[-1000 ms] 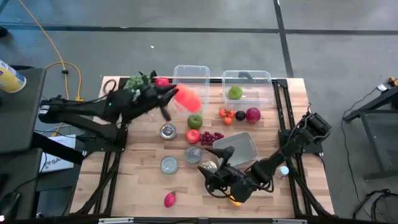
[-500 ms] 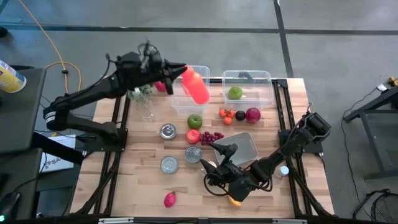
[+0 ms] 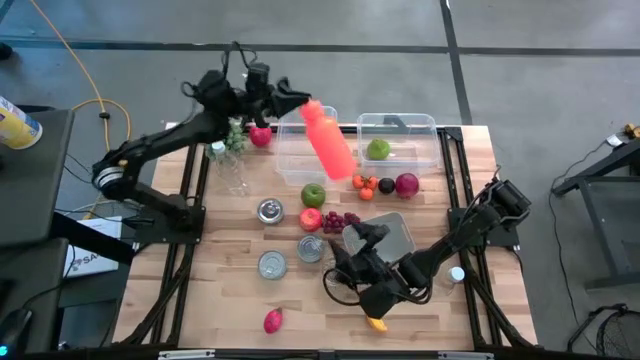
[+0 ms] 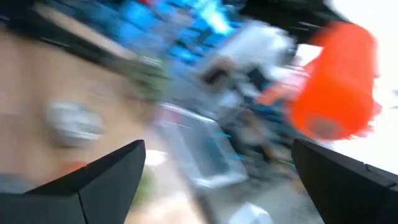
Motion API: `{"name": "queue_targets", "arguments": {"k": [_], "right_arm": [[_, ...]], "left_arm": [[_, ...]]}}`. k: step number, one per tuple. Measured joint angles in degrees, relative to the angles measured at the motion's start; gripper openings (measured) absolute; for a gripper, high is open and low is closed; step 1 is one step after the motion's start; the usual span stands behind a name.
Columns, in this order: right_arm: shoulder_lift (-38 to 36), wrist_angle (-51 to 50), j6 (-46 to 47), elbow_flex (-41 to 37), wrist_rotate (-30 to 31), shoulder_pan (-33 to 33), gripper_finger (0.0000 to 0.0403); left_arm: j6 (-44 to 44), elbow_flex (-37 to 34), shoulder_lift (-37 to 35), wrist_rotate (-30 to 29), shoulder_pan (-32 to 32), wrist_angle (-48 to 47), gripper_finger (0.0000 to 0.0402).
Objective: Pick & Place Food Item
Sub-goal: Put the orange water bottle into the left transparent bin
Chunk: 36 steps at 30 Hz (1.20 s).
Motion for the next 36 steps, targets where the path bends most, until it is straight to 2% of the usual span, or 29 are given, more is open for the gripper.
{"name": "queue_targets", "arguments": {"k": [2, 5, 7, 9, 11, 13, 17, 22, 24, 30, 36], "right_arm": [[-0.4, -0.9, -1.0, 0.0, 1.6, 0.6, 0.0394], [-1.8, -1.9, 3.3, 0.0, -3.9, 1.6, 0.0394], [-2.1, -3.8, 6.5, 0.1, -5.4, 1.6, 0.0394], [-1.8, -8.4, 8.7, 0.0, -4.2, 1.5, 0.0394], [-1.7, -14.1, 13.6, -0.1, -0.5, 1.5, 0.0394], [-1.9, -21.2, 22.3, 0.0, 1.8, 1.7, 0.0394], [-3.5, -38.8, 44.3, 0.0, -0.1, 2.6, 0.0394], [-3.2, -58.9, 68.3, -0.1, 1.6, 2.6, 0.0394], [-3.4, -62.2, 70.9, 0.0, 2.0, 1.6, 0.0394], [-5.3, -64.9, 69.7, 0.0, 2.0, -0.8, 0.0394], [-5.6, -64.9, 69.0, 0.0, -2.0, -2.9, 0.0394]], "left_arm": [[-3.1, 0.0, 2.1, 2.8, -1.0, 6.6, 0.0043], [-3.5, -0.9, 4.4, 2.9, -2.5, 10.2, 0.0043], [-3.4, -1.8, 5.6, 1.5, -3.5, 12.4, 0.0043], [-3.7, -2.5, 6.3, 1.6, -4.1, 16.0, 0.0043], [-5.3, -3.3, 6.6, 2.0, -4.3, 20.4, 0.0043], [-6.0, -4.4, 6.8, 2.3, -4.6, 23.5, 0.0043], [-6.5, -7.9, 7.0, 2.5, -4.3, 26.3, 0.0043], [-9.2, -11.9, 7.0, 1.2, -3.2, 32.5, 0.0043], [-9.5, -12.7, 7.0, 0.9, -3.3, 34.2, 0.0043], [-10.2, -12.8, 7.0, 3.3, -3.8, 34.9, 0.0043], [-10.6, -12.8, 7.0, 5.6, -1.9, 35.2, 0.0043]]}}
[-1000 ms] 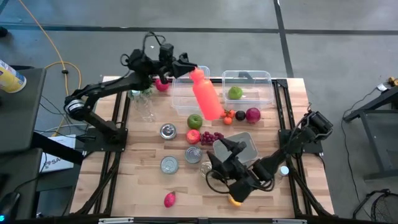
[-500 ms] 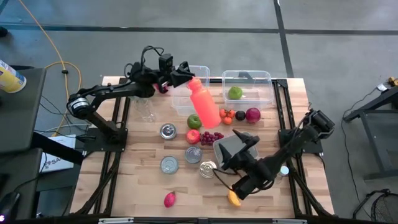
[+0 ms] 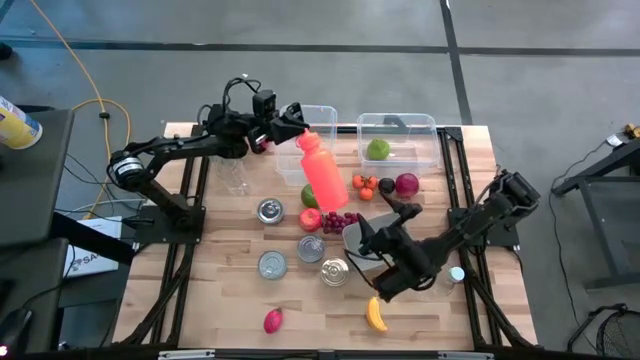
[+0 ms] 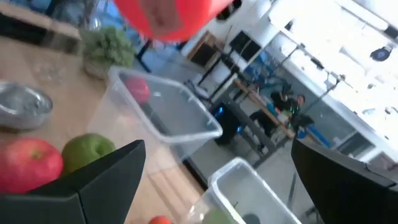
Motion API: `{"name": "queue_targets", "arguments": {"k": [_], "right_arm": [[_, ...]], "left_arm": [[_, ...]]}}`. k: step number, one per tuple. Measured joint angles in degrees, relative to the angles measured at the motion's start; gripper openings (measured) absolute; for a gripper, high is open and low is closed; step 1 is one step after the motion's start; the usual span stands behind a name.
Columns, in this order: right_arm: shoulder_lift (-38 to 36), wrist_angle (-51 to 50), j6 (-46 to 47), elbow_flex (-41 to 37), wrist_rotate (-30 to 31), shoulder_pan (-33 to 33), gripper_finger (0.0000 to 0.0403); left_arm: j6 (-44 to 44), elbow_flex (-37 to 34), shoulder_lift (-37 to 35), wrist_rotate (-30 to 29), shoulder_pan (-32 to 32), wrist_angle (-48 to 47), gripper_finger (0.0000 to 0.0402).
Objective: Pick & Place Food Item
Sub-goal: Put the orange water bottle into the left transparent bin
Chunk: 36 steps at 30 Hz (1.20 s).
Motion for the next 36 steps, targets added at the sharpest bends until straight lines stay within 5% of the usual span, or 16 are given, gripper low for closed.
{"name": "queue_targets", "arguments": {"k": [8, 22, 36], "right_arm": [[0.0, 0.0, 0.0, 0.0, -5.1, -3.2, 0.0394], [-1.8, 2.8, 0.6, 0.0, 1.0, -4.6, 0.0394], [-9.1, 8.0, 0.6, 0.0, 1.0, -5.8, 0.0394]], "left_arm": [[13.4, 0.1, -0.5, -10.3, 7.1, -7.2, 0.0043], [46.6, 2.5, -10.3, -14.6, 11.3, -47.2, 0.0041], [65.9, 11.6, -10.8, -16.9, 11.4, -74.3, 0.0041]]}}
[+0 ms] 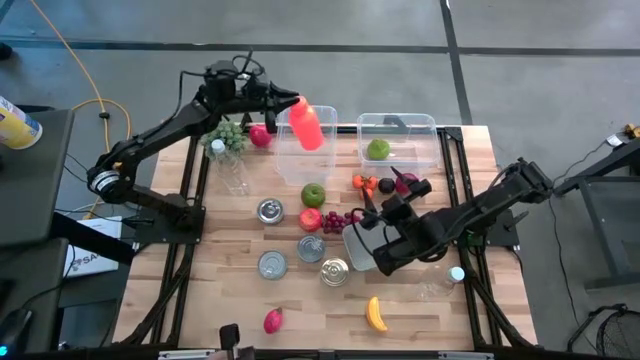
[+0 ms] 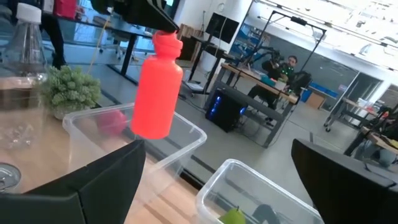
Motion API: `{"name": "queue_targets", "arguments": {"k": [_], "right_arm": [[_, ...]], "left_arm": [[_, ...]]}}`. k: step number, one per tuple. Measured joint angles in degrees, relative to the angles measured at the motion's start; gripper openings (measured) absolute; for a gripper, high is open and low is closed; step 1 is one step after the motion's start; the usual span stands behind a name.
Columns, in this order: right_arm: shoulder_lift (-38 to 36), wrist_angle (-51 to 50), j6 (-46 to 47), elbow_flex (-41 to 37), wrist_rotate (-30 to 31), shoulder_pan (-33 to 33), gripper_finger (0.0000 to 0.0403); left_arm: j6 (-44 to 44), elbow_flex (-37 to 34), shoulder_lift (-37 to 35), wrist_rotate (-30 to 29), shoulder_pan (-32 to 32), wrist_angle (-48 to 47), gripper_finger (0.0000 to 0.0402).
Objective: Pick & Place Food Item
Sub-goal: Put the orange water bottle into the left transparent bin
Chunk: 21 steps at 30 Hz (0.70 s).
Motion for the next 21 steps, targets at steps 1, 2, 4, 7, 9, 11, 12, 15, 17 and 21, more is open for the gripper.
{"name": "queue_targets", "arguments": {"k": [1, 2, 4, 7, 9, 11, 12, 15, 17, 21], "right_arm": [[0.0, 0.0, 0.0, 0.0, 0.0, 0.0, 0.0394], [0.0, 0.0, -0.1, 0.0, 0.0, 0.0, 0.0394], [0.0, 0.0, -0.1, 0.0, 0.2, -0.2, 0.0394], [0.0, 0.0, -0.1, 0.0, 0.4, -0.4, 0.0394], [0.0, 0.0, -0.1, 0.0, 0.9, -0.6, 0.0394], [0.0, 0.0, -0.1, 0.0, 1.1, -0.7, 0.0394], [0.0, 0.0, -0.1, 0.0, 1.1, -0.7, 0.0394], [0.4, 0.0, -0.1, 0.0, 0.5, -0.7, 0.0394], [0.5, 0.0, -0.5, 0.0, 0.4, -0.7, 0.0394], [0.5, 0.0, -2.0, 0.0, -1.5, -0.6, 0.0394]], "left_arm": [[0.7, 0.0, 0.0, -1.6, -0.1, -0.3, 0.0042], [1.1, 0.0, 0.0, -3.5, -0.1, -0.8, 0.0043], [1.3, 0.0, 0.6, -6.8, -0.1, -1.7, 0.0043], [1.3, -0.1, 2.9, -8.5, 0.0, -3.9, 0.0044], [0.8, -0.2, 4.9, -9.5, 0.0, -4.0, 0.0044], [0.9, -0.2, 7.0, -11.1, -0.1, -3.7, 0.0045], [1.2, -0.2, 8.0, -12.1, -0.4, -3.7, 0.0045], [1.3, -0.3, 10.3, -15.9, -0.6, -4.0, 0.0045], [0.0, -0.3, 11.1, -17.2, -0.6, -3.8, 0.0045], [-0.7, -0.3, 12.1, -17.4, -0.5, -3.8, 0.0046]]}}
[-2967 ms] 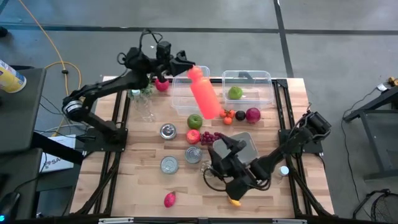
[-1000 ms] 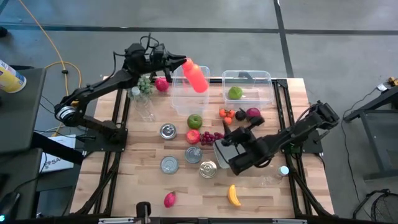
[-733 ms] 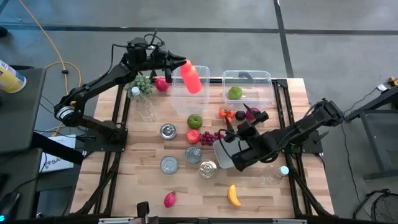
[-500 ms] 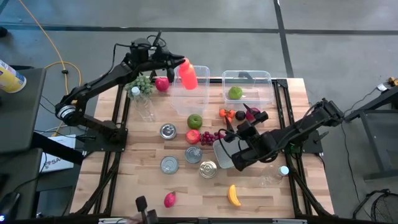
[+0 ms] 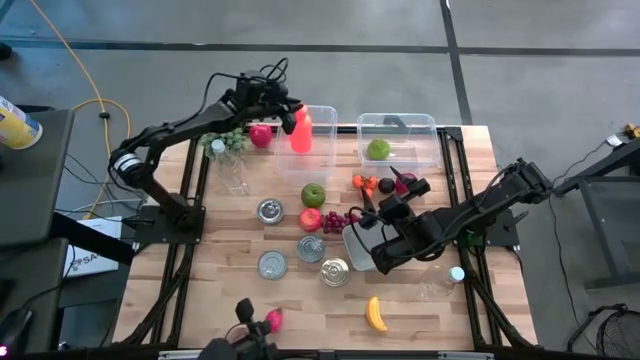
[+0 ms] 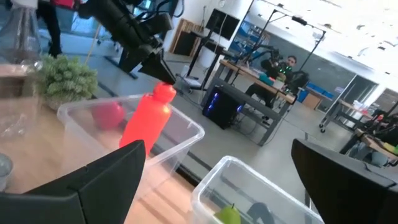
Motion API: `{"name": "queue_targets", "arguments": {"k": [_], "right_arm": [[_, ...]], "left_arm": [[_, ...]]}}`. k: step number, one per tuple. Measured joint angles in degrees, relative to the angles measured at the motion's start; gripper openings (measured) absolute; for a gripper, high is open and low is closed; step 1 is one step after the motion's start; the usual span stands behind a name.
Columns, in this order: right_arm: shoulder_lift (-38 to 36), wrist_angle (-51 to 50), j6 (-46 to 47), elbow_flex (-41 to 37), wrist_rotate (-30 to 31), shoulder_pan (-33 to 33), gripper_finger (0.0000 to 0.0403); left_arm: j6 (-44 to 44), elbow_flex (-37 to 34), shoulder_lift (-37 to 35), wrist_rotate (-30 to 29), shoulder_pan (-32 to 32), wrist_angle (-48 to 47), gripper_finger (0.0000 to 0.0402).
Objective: Pick & Place Food Item
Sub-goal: Put the orange water bottle into the left transparent bin, then put the blue tuna can into the gray bin
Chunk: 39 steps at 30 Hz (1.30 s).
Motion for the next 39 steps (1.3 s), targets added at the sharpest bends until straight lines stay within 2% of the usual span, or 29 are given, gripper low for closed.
{"name": "queue_targets", "arguments": {"k": [4, 15, 23, 30, 36, 39], "right_arm": [[0.0, 0.0, -0.1, 0.0, -1.2, 0.0, 0.0394], [0.0, 0.0, 0.0, 0.0, -2.2, 0.0, 0.0394], [0.0, 0.2, 0.3, 0.0, -2.1, 0.0, 0.0394], [0.0, 0.4, 0.2, 0.0, -3.2, 0.0, 0.0394], [-3.0, 3.4, -12.0, -0.1, -5.1, 0.0, 0.0394], [-6.5, 10.3, -22.3, 0.0, -11.4, -0.1, 0.0394]], "left_arm": [[0.8, 0.0, 0.7, 0.0, -0.3, 0.0, 0.0051], [9.7, 0.0, 1.0, -5.5, -4.0, -0.3, 0.0122], [8.5, 0.0, -0.1, -7.4, -5.3, 2.2, 0.0127], [5.5, 0.0, -7.8, -7.4, -7.7, 8.9, 0.0127], [1.4, 0.0, -16.7, -7.1, -11.1, 0.2, 0.0127], [1.1, 0.0, -20.3, -4.9, -13.5, -7.4, 0.0127]]}}
